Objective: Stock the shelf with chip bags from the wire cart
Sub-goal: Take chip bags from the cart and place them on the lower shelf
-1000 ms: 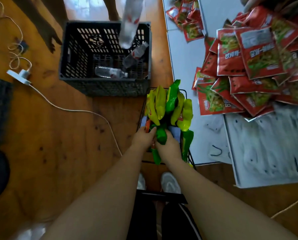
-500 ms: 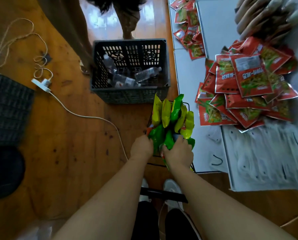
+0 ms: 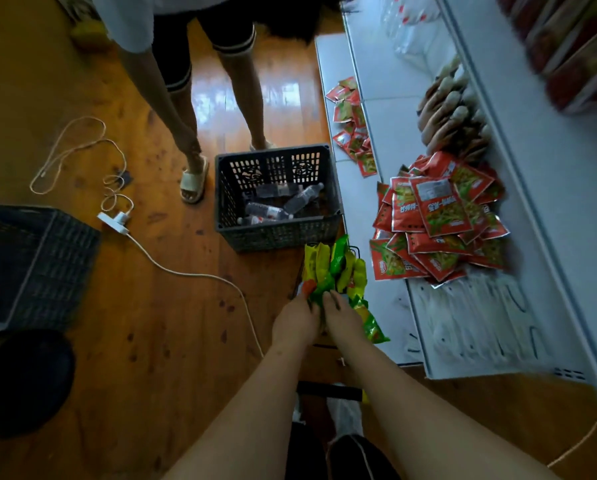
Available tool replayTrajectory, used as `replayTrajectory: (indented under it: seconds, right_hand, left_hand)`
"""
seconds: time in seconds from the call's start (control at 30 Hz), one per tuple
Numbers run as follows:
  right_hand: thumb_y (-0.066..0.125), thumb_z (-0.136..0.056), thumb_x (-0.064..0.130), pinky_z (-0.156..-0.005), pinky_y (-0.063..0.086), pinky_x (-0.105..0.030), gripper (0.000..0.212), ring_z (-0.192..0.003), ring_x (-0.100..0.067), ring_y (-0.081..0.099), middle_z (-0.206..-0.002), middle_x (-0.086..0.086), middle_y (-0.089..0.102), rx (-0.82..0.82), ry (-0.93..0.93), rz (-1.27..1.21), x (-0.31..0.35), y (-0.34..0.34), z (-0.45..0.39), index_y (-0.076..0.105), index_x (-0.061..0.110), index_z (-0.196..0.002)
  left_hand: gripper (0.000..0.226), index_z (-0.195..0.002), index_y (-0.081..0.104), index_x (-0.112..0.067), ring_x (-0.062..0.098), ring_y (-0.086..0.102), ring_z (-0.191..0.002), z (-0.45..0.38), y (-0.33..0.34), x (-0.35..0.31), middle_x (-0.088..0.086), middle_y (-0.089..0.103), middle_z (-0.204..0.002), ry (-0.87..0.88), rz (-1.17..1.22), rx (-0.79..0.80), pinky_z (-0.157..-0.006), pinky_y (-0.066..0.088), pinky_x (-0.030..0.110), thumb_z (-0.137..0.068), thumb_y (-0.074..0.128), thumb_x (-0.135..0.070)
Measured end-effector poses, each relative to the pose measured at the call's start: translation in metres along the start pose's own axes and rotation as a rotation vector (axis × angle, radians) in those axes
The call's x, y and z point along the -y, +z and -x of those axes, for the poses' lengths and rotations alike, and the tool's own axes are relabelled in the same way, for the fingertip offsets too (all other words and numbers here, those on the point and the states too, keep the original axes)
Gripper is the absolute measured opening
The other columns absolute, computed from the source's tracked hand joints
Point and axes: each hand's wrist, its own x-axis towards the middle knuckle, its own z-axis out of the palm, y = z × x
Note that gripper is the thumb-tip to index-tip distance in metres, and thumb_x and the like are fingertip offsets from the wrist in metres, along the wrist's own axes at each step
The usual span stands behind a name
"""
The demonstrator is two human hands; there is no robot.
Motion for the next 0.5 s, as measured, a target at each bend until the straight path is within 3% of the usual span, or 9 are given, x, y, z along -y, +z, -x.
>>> replayTrajectory:
  seconds: [0.13, 0.23, 0.3, 0.37, 0.4, 0.5]
  right_hand:
    - [0.057, -0.068, 0.081, -0.107, 0.041, -0.052, 0.095, -0.134, -0.03, 0.044, -0.153, -0.004, 0.038, 0.081, 0.082, -0.34, 0.026, -0.021, 0.04, 0.028, 0.039, -0.148]
    - [0.076, -0.071, 0.059, -0.103, 0.047, -0.05, 0.094, -0.124, -0.028, 0.053, -0.143, -0.002, 0.047, 0.045, 0.084, -0.56, 0.04, -0.043, 0.075, 0.031, 0.032, -0.149]
    - [0.08, -0.061, 0.063, -0.102, 0.049, -0.049, 0.103, -0.123, -0.027, 0.055, -0.143, -0.003, 0.049, -0.01, 0.081, -0.562, 0.045, -0.061, 0.094, 0.036, 0.029, -0.147]
    - [0.082, -0.063, 0.058, -0.101, 0.049, -0.049, 0.097, -0.123, -0.028, 0.056, -0.139, -0.005, 0.053, -0.101, 0.069, -0.565, 0.047, -0.079, 0.112, 0.04, 0.025, -0.144]
    - [0.081, -0.068, 0.051, -0.101, 0.049, -0.049, 0.089, -0.122, -0.028, 0.056, -0.136, -0.006, 0.055, -0.158, 0.065, -0.56, 0.044, -0.087, 0.117, 0.042, 0.022, -0.143]
    - [0.077, -0.075, 0.042, -0.095, 0.052, -0.048, 0.065, -0.111, -0.028, 0.062, -0.119, -0.007, 0.065, -0.315, 0.059, -0.488, 0.034, -0.111, 0.143, 0.053, 0.018, -0.13]
  left_hand:
    - [0.037, -0.133, 0.046, -0.021, 0.031, 0.065, -0.098, 0.041, -0.026, -0.03, 0.01, 0.066, -0.112, 0.051, 0.151, 0.03, -0.071, 0.052, 0.035, -0.098, 0.045, -0.035]
    - [0.027, -0.108, 0.059, -0.022, 0.022, 0.066, -0.092, 0.074, -0.046, -0.057, 0.005, 0.067, -0.098, 0.203, 0.217, 0.082, -0.077, 0.058, 0.04, -0.082, 0.056, -0.017]
    - [0.024, -0.097, 0.061, -0.017, 0.023, 0.066, -0.084, 0.092, -0.056, -0.074, 0.01, 0.068, -0.089, 0.291, 0.247, 0.162, -0.072, 0.055, 0.037, -0.075, 0.054, -0.008]
    - [0.025, -0.094, 0.059, -0.008, 0.024, 0.059, -0.069, 0.108, -0.062, -0.09, 0.017, 0.061, -0.076, 0.308, 0.292, 0.251, -0.061, 0.044, 0.034, -0.072, 0.049, -0.009]
    - [0.032, -0.099, 0.06, -0.006, 0.02, 0.057, -0.066, 0.114, -0.063, -0.1, 0.012, 0.06, -0.073, 0.289, 0.304, 0.281, -0.06, 0.043, 0.032, -0.071, 0.046, -0.012]
    - [0.041, -0.122, 0.058, -0.012, 0.015, 0.06, -0.074, 0.132, -0.057, -0.129, 0.006, 0.066, -0.093, 0.205, 0.247, 0.367, -0.067, 0.048, 0.029, -0.083, 0.045, -0.016]
